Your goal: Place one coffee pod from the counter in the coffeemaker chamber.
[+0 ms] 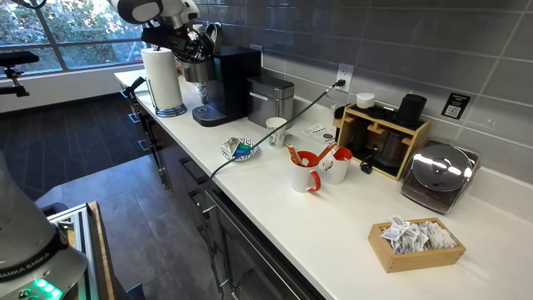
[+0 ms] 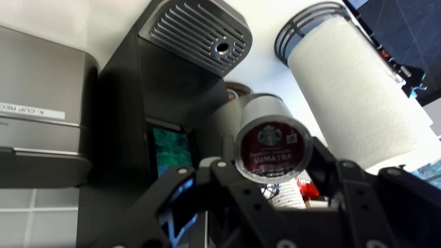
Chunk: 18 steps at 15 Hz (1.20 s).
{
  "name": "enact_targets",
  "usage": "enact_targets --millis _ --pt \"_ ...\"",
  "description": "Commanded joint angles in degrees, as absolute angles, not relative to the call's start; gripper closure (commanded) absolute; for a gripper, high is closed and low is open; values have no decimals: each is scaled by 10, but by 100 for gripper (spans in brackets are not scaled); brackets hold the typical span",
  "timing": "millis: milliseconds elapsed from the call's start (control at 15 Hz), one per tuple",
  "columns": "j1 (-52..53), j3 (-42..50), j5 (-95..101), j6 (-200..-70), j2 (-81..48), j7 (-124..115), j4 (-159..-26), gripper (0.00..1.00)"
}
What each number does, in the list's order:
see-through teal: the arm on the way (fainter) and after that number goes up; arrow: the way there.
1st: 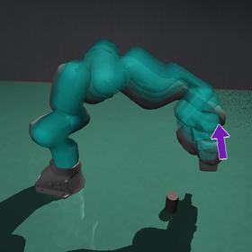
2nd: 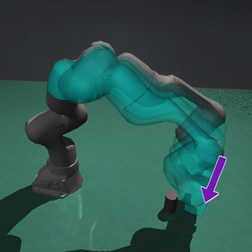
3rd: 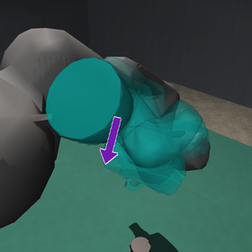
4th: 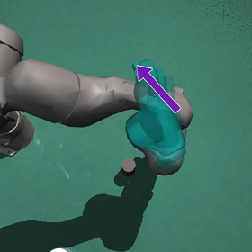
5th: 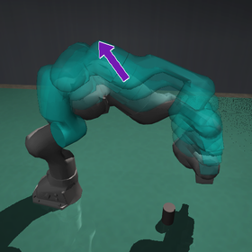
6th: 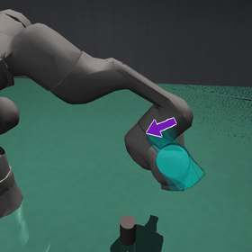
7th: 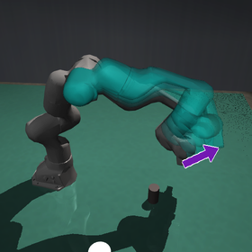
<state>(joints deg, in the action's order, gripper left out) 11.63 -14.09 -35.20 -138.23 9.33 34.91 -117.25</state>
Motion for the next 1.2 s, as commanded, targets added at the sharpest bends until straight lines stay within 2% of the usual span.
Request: enact_targets --millis 0,133,333,467,533,667,733,867,1133 --pt "154 -175 -281 -1487 147 219 -1209 72" --pt "162 -195 -193 -1501 165 149 -1213 72" --pt "160 -229 -42 -1447 167 84 -1188 72" --pt "204 -217 -60 -1399 137 131 -1154 72" --pt "190 -216 -47 -1439 157 94 -1180 47" --pt "207 -217 -50 -1416 149 107 -1169 47" --pt "209 -216 -50 -1415 146 110 -1166 72" --pt "189 -255 17 -1402 139 13 -1154 72" --pt "90 -387 120 -1380 128 -159 -1109 72"
